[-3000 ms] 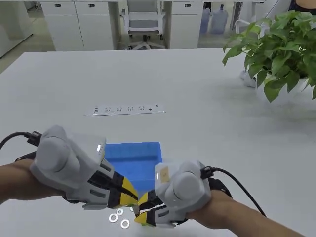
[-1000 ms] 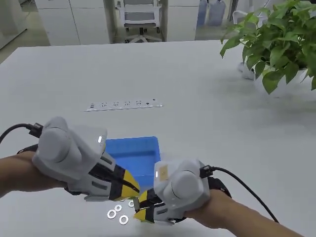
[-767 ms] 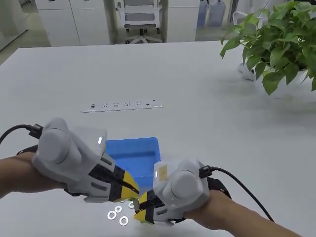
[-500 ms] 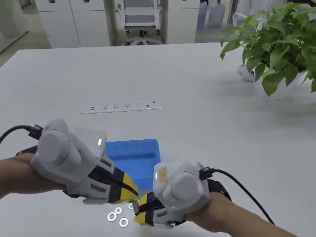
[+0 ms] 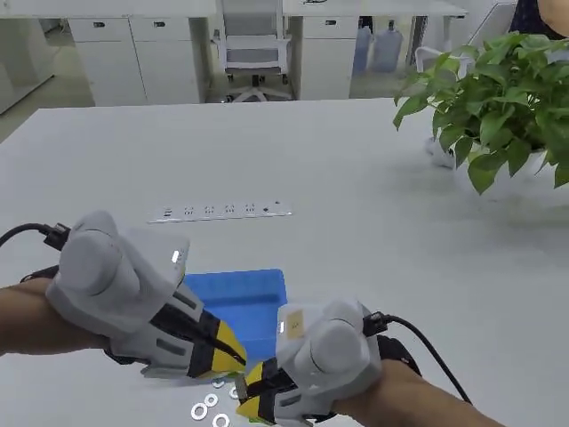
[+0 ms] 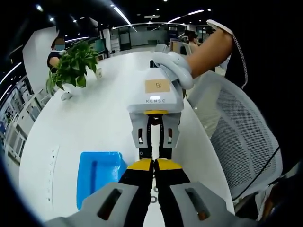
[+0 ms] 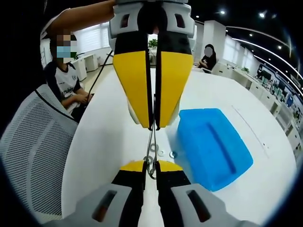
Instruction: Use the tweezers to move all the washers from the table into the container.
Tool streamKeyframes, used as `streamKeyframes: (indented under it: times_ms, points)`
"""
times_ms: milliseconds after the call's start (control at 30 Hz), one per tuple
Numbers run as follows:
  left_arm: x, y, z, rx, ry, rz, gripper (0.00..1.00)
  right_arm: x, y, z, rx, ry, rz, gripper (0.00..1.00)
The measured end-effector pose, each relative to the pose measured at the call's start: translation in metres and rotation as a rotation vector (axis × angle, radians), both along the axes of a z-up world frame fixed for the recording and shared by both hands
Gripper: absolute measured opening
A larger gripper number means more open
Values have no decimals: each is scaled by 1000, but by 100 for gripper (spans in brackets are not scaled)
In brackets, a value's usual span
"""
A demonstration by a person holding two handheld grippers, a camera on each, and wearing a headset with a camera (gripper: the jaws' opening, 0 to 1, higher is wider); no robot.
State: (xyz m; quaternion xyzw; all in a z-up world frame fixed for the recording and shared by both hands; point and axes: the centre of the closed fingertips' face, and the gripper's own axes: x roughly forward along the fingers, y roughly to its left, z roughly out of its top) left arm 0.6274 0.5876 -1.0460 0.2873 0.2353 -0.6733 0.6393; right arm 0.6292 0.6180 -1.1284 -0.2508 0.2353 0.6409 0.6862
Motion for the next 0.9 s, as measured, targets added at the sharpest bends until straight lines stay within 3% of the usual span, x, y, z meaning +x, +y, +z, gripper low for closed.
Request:
streamKeyframes:
  times_ms: [433,633,900]
  points:
    - [5,-1,29,9,-25,-7,5,8,0,29,22,-29,-16,9]
    - [13,-1,43,7,-45,-14,5,18,2,43,57,-36,-36,9]
    - [26,-1,52,3,-65,-18,5,35,4,54,55,-62,-37,9]
